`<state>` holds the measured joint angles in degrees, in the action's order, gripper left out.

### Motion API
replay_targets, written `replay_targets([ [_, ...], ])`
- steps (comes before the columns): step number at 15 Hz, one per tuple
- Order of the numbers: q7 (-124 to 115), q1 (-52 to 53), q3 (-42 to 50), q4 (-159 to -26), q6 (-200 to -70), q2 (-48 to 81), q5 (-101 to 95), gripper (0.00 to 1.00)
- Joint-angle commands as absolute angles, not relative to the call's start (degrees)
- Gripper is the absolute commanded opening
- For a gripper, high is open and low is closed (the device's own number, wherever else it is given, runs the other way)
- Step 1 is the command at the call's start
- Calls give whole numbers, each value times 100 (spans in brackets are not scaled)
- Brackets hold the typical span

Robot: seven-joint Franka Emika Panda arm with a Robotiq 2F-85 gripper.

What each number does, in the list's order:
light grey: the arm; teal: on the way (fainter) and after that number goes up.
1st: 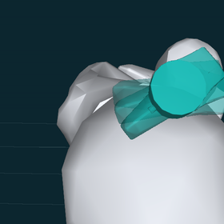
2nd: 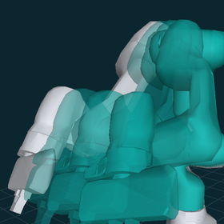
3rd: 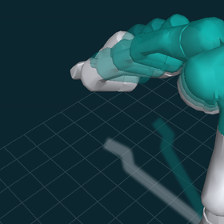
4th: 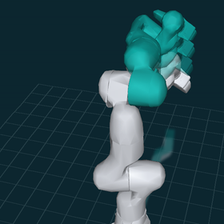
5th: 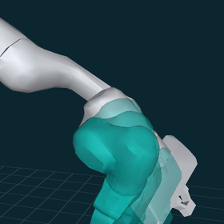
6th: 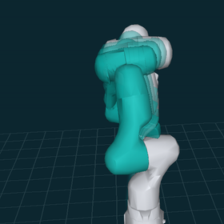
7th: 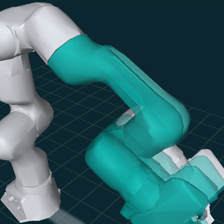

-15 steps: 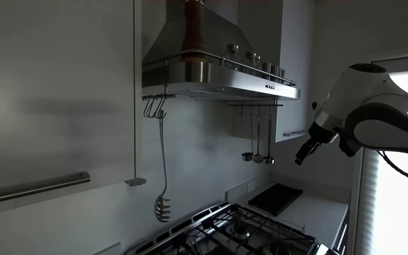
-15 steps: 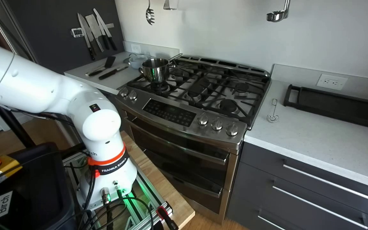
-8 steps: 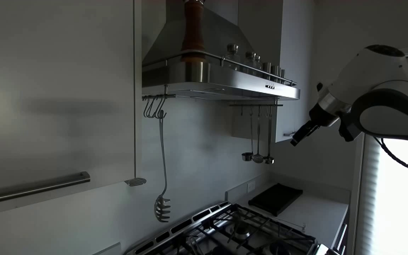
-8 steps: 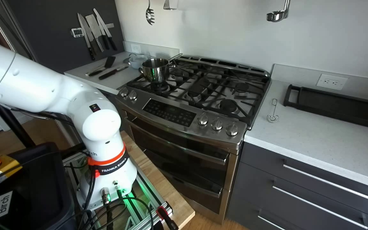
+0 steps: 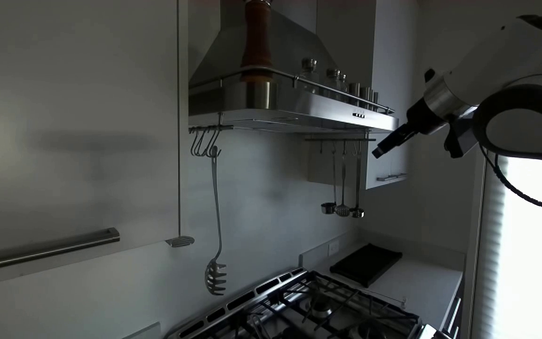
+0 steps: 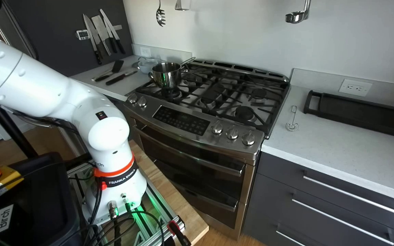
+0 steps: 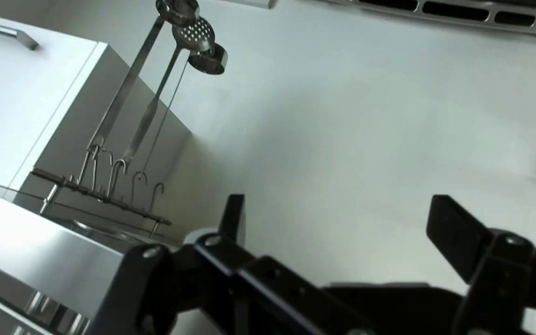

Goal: Press the far left button on the silver kitchen hood

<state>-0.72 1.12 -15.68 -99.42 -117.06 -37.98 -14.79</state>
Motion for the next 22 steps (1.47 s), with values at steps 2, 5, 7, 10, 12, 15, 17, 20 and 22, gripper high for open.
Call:
replay_targets([
  [2,-126,114,-1769,-9330,-11876,-3397,-1674,71],
  [5,-116,121,-1812,-9102,-11969,-3249,-1727,54],
  [7,-122,143,-1796,-9031,-12076,-3179,-1728,38],
  [10,-136,174,-1766,-8960,-12312,-3083,-1687,15],
  [12,-154,171,-1763,-8928,-12420,-3042,-1682,1],
  [15,-214,134,-1768,-8897,-12566,-3012,-1710,0],
  [17,-335,70,-1795,-8857,-12589,-3005,-1743,0],
  [20,-433,41,-1778,-8855,-12732,-3007,-1743,0],
  [22,-483,13,-1757,-8883,-12868,-3015,-1744,0],
])
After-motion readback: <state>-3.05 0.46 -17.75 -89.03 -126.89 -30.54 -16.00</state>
